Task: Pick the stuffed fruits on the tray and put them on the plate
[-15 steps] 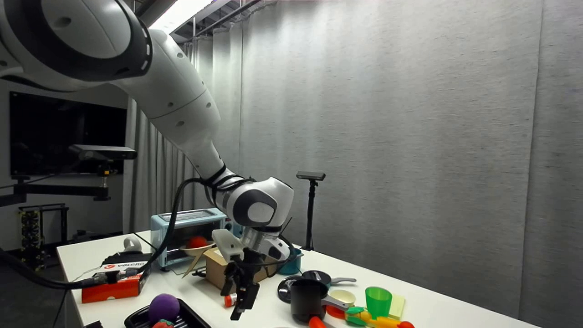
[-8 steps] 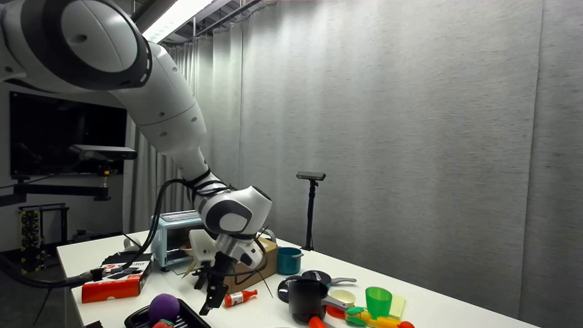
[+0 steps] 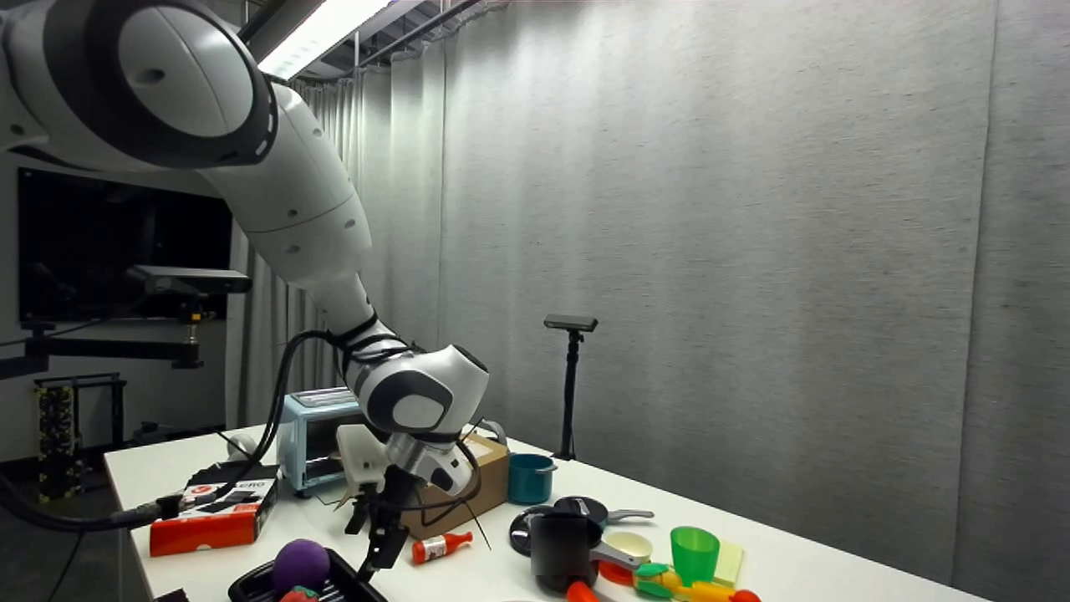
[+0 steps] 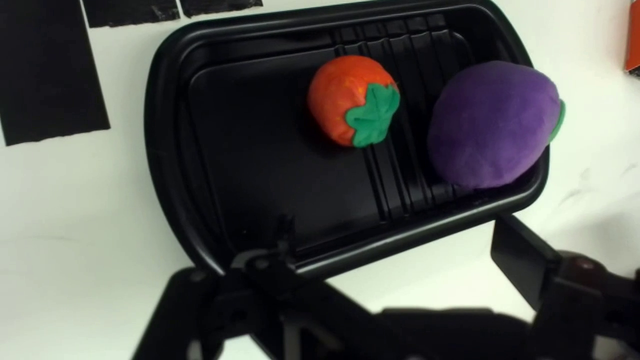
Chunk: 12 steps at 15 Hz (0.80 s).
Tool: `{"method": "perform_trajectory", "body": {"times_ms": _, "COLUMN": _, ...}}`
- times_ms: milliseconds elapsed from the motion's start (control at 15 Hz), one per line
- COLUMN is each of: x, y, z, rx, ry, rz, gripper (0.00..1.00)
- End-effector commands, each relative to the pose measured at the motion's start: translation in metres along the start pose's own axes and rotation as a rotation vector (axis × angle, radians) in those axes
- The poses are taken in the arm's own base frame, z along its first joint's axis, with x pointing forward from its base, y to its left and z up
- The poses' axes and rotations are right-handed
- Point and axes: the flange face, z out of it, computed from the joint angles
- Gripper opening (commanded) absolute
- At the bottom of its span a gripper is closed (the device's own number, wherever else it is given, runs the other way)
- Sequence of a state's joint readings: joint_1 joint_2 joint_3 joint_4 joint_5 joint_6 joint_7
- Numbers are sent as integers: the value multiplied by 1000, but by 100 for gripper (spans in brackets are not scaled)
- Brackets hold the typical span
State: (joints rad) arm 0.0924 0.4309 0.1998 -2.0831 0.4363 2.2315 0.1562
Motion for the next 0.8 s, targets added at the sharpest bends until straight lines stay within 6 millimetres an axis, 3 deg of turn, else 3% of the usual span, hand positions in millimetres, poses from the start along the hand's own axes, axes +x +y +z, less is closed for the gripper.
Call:
{"method": "perform_trajectory", "body": {"times_ms": 0, "x": -1, "y": 1, "z": 0, "rx": 10, "ry": 13, "rz": -3, "gripper": 100}}
{"method": "perform_trajectory", "body": {"times_ms": 733, "x": -14, "y": -42, "z": 71, "rx": 190, "ry": -76, "rz": -163, "gripper": 100}}
